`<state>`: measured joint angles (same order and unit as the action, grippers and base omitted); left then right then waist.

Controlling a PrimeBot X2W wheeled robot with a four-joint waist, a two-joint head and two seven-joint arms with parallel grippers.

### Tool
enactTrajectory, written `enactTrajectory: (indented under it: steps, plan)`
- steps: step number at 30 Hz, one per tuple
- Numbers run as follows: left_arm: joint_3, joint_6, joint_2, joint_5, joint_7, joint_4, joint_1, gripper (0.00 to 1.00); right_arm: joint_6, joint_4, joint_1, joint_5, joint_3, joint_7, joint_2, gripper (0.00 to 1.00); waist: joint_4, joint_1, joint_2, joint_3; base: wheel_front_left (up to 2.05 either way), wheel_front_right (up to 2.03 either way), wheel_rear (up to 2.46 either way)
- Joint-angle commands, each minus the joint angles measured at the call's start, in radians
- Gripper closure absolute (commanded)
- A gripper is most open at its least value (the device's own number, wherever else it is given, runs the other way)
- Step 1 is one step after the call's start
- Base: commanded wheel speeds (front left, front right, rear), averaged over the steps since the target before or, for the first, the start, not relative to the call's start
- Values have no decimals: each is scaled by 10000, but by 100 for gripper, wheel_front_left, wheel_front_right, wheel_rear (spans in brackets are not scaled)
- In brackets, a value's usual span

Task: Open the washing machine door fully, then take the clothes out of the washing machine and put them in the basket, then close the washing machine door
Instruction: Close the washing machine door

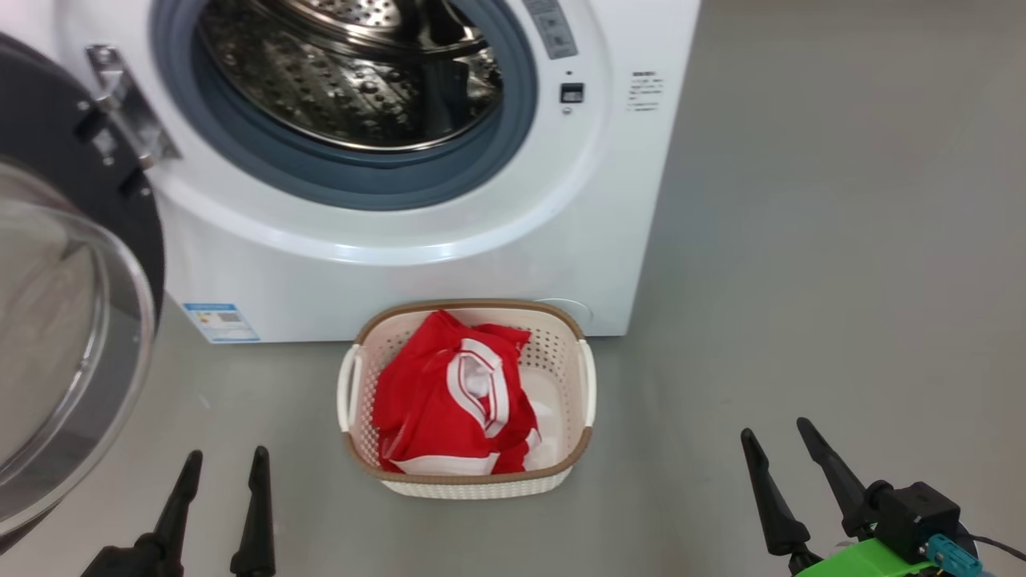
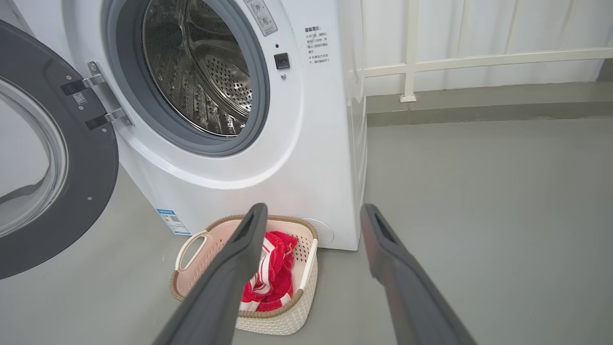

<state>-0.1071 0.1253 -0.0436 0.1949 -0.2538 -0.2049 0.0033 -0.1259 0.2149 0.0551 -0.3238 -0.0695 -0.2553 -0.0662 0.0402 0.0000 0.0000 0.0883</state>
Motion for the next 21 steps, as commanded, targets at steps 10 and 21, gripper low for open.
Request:
enactTrajectory:
  steps: [10,21]
  plan:
    - [-210,-111,-69,528,-80,-12,332,0,-48,102,-567,-174,-789,-65,-364,0,1907,0,0,-520,0,0,0]
    - [116,-489,-67,801,-80,-30,843,0,-48,312,-572,-389,-1193,-65,-414,0,3700,0,0,-1098,0,0,0]
